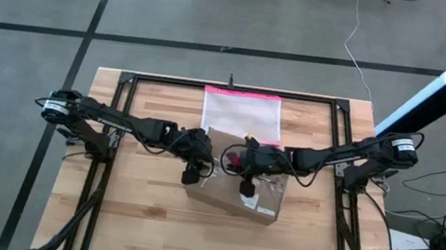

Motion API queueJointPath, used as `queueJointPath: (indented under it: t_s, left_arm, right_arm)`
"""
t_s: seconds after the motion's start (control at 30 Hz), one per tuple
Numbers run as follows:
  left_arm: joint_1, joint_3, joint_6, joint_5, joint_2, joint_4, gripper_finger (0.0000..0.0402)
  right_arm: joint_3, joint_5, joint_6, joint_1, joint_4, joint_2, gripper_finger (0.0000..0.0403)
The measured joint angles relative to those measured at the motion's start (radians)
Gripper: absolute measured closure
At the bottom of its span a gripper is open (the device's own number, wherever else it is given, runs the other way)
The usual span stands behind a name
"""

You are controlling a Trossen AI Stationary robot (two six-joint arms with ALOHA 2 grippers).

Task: Unpack boxes
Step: Open the cardboard box using the box cutter

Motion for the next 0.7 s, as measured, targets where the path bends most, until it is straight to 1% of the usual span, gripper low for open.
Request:
queueJointPath:
  t_s: [0.17,0.43,0.7]
  left_arm:
    - [0.0,0.0,0.0,0.0,0.0,0.0,0.0297]
    - [0.0,0.0,-0.001,0.0,0.0,0.0,0.0285]
    - [0.0,0.0,-0.009,0.0,0.0,0.0,0.0296]
  right_arm:
    - [0.0,0.001,0.003,0.0,0.008,0.027,0.0398]
    - [0.0,0.002,0.019,0.006,-0.003,0.032,0.0398]
    - [0.001,0.016,0.05,0.033,-0.067,0.025,0.0398]
